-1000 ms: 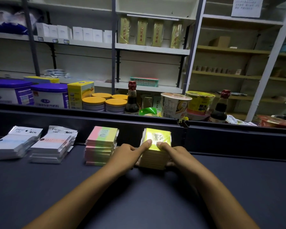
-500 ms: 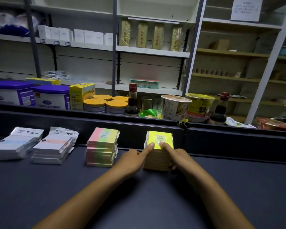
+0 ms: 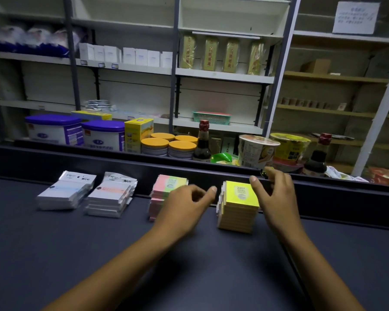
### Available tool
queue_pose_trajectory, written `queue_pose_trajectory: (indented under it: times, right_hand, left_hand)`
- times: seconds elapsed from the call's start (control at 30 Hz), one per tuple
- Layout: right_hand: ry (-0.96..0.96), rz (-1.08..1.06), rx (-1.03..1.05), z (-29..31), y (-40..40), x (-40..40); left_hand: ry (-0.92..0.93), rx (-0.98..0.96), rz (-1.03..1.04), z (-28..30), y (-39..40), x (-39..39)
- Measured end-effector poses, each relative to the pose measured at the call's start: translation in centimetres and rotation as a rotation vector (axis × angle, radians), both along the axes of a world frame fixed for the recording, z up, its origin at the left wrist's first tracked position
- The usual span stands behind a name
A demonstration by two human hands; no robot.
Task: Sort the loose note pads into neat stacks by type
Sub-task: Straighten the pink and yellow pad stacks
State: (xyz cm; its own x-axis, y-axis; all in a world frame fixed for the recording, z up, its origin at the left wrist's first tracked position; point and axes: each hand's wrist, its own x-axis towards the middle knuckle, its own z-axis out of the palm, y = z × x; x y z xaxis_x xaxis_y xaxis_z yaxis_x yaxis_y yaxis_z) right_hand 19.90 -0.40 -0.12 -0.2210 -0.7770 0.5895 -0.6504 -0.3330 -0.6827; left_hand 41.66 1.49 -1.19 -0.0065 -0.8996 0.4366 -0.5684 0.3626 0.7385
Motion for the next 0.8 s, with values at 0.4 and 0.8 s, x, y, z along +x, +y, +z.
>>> queue_pose_trajectory:
  times: [0.4,0.8]
  right_hand:
    - [0.044,0.247,0.3,0.2,-1.8,14.6]
    - [-0.11,0.185,0.674,-3.0,-4.8,16.1]
  left_hand:
    - [-0.112,0.154,0.21,1.6,-3.8,11.7]
    - [0.048,0.407,-0.02,-2.1,-6.1,12.1]
